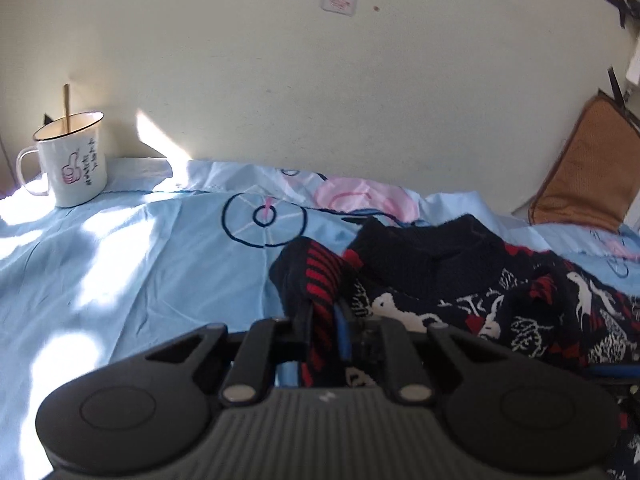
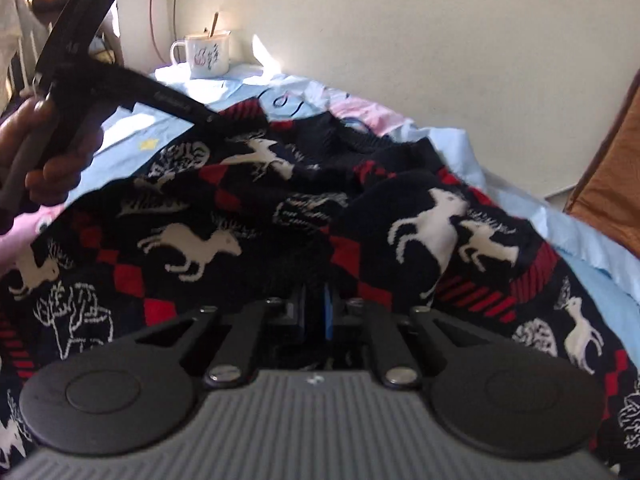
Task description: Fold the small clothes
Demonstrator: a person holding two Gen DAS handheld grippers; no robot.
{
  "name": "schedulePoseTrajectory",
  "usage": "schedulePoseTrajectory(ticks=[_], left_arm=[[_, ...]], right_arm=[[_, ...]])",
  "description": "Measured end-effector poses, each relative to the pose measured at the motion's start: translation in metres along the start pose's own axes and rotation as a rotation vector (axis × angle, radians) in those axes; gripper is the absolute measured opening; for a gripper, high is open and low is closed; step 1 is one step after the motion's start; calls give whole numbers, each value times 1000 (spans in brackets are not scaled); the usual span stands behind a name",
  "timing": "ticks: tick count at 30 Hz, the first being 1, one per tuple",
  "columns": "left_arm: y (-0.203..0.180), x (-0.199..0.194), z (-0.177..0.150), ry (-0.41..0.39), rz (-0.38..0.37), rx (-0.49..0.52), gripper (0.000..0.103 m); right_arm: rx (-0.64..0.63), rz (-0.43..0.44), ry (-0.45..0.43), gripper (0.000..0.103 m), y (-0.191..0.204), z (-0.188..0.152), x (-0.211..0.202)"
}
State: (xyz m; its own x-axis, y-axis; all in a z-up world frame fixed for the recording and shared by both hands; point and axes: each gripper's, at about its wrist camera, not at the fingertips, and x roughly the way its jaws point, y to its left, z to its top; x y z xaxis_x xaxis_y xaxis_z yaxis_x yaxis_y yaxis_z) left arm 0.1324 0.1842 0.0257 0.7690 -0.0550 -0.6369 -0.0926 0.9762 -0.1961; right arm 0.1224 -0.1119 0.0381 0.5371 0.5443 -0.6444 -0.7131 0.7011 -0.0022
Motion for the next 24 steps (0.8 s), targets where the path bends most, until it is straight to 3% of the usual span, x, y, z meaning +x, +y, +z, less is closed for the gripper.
schedulePoseTrajectory(ticks=[3, 5, 9, 12, 14, 17, 19, 24], left_arm=[[32, -2, 0, -6, -29, -133, 11], [45, 6, -2, 26, -59, -193, 11], [36, 14, -6, 24, -21, -133, 11], [32, 11, -9, 12, -5, -106, 11], [32, 10, -9, 10, 0, -102, 12], [34, 10, -9, 7, -4, -107, 12], [35, 8, -9, 1, -9, -111, 12], [40, -9, -7, -82, -72, -149, 11]], right_arm=[[100, -114, -190, 11, -41, 20, -53], [215, -184, -270, 10, -75, 22, -84], [474, -325, -270, 11, -135, 2, -96], [605, -407, -169, 15, -163, -25, -81], [664, -377, -151, 15, -167, -39, -76], [679, -313, -150, 29, -156, -46, -72], [621, -286, -133, 49, -144, -37, -61], [431, -214, -33, 56, -104, -14, -13]])
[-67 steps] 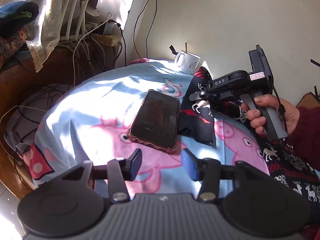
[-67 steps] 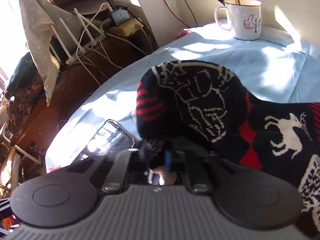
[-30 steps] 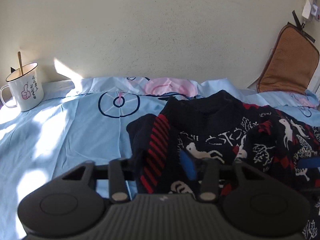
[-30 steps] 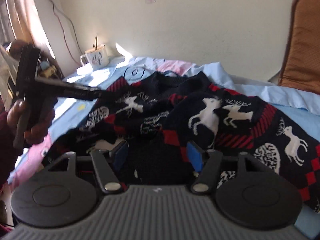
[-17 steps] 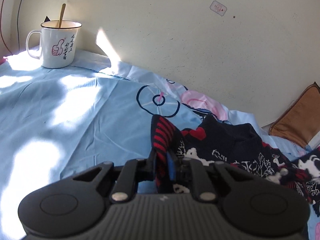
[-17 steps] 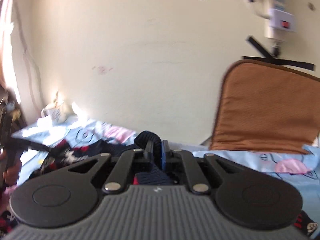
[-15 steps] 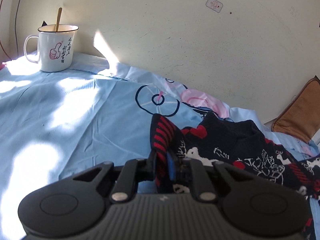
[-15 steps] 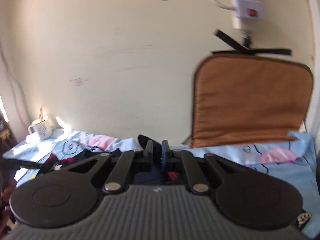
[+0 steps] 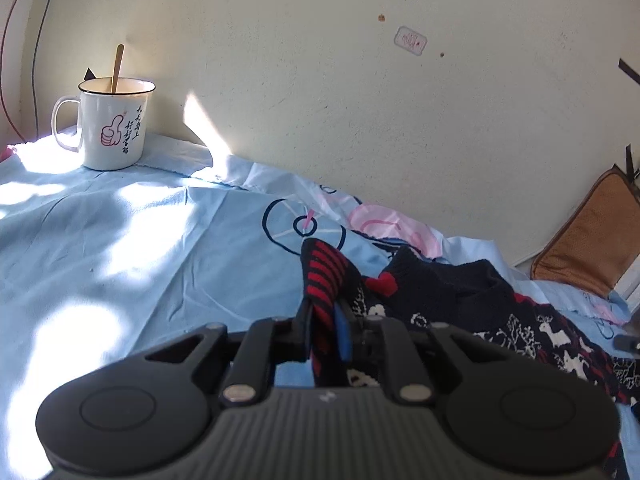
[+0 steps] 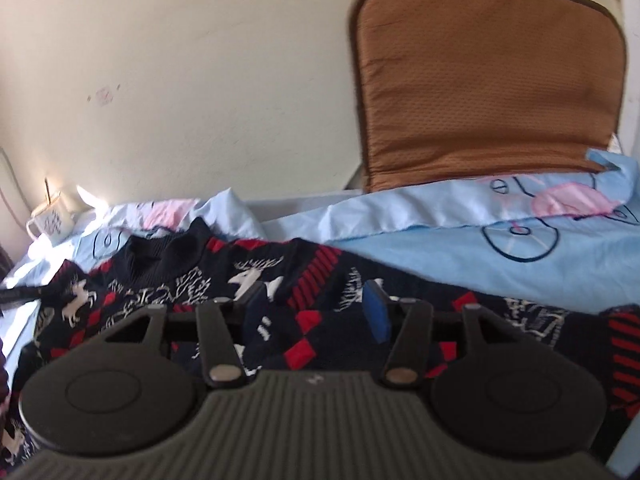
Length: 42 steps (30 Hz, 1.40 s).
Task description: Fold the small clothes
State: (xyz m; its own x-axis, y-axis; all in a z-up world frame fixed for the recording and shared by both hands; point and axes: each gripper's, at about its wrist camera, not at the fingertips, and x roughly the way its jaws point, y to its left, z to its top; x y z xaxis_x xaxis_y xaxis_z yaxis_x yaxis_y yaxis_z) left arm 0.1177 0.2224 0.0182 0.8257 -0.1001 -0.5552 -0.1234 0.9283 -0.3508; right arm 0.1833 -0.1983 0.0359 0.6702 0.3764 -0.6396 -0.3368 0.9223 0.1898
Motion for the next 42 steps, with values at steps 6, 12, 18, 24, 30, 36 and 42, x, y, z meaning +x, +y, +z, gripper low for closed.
schedulePoseTrajectory(ticks=[6, 12, 18, 24, 30, 36, 42], left_arm=[[2, 2, 1, 6, 8, -9, 12], [13, 10, -1, 47, 27, -43, 12], [9, 13, -4, 51, 103, 4, 18], [24, -14, 7, -46, 119, -80, 22], [-9, -30, 0, -79, -111, 7, 22], [-51, -1, -28, 75, -186, 200, 22], [-50, 16, -36, 154, -129, 235, 19]], right_arm=[[-350, -53, 46, 10, 56, -25, 42], [-273, -118, -211, 10, 54, 11, 21], [-260, -108, 5, 39, 44, -3, 49], [225, -48, -244, 44, -51, -26, -75], [608, -92, -274, 52, -119, -95, -138], [791, -51, -318, 54, -136, -111, -118], [937, -98, -391, 18, -181, -78, -89]])
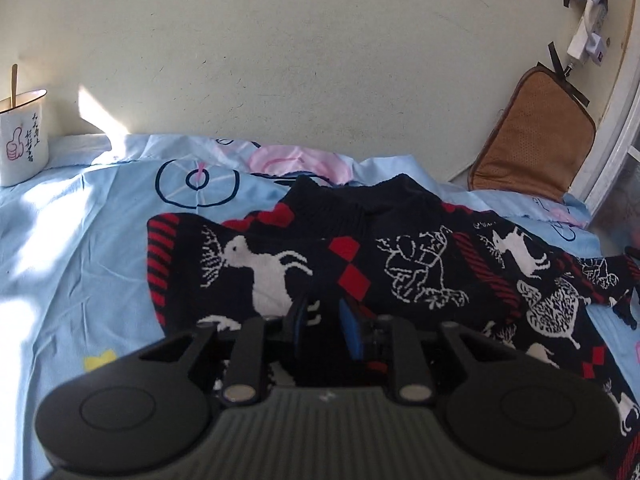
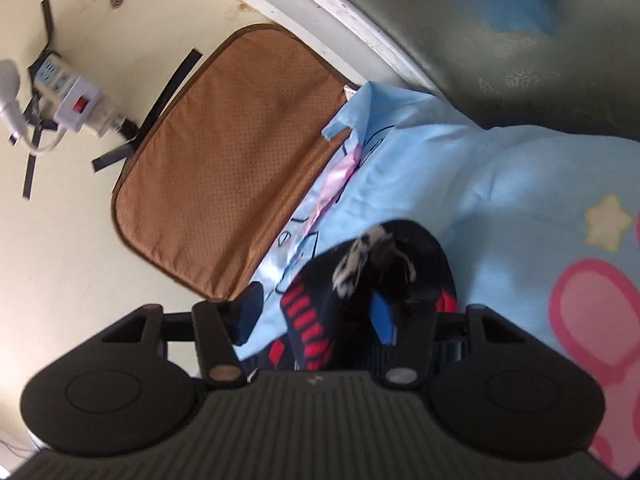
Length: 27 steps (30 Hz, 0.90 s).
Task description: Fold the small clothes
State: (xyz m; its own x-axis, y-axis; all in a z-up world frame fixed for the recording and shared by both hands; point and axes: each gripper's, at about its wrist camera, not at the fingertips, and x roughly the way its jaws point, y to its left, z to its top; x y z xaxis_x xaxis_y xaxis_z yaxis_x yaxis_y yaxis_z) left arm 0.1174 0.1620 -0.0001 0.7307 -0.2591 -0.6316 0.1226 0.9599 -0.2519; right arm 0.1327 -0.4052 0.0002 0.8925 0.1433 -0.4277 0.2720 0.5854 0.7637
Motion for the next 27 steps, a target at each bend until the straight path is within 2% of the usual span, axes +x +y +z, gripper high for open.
schedulePoseTrajectory(ticks=[1, 2, 4, 7, 9, 12, 14, 17, 19, 20, 21, 23, 24, 25, 27], left_arm=[[3, -2, 0, -5, -1, -9, 19], [6, -5, 1, -17, 5, -18, 20], [14, -17, 4, -63, 1, -58, 20], [32, -34, 11, -136, -39, -156, 22], [41, -41, 13, -164, -40, -201, 24], [54, -43, 17, -179, -41, -258, 29], [60, -45, 18, -187, -51, -282, 41], [64, -47, 19, -191, -59, -290, 45], [64, -44, 20, -181, -56, -287, 50], [64, -43, 20, -170, -55, -287, 51], [64, -41, 19, -159, -52, -286, 52], [63, -40, 19, -146, -51, -282, 57], [61, -40, 19, -143, -51, -274, 59], [59, -39, 19, -142, -47, -265, 59], [53, -36, 18, -133, -17, -235, 59]], right_arm=[[9, 3, -11, 12, 10, 4, 2], [-19, 42, -35, 12, 26, 4, -1], [-172, 156, -67, 12, 75, -1, -10], [-520, 336, -52, 12, 171, -42, -23], [-772, 416, -3, 12, 227, -94, -24], [-1013, 518, 143, 12, 270, -183, -14], [-1078, 551, 279, 12, 276, -239, 2], [-1128, 520, 471, 11, 266, -308, 26], [-1235, 472, 622, 15, 256, -348, 34], [-1283, 511, 551, 15, 253, -351, 23], [-1343, 519, 560, 23, 254, -353, 15], [-1375, 538, 589, 35, 257, -342, 1], [-1351, 571, 588, 49, 255, -327, -7], [-1330, 583, 561, 51, 253, -314, -15], [-1279, 555, 469, 51, 249, -279, -29]])
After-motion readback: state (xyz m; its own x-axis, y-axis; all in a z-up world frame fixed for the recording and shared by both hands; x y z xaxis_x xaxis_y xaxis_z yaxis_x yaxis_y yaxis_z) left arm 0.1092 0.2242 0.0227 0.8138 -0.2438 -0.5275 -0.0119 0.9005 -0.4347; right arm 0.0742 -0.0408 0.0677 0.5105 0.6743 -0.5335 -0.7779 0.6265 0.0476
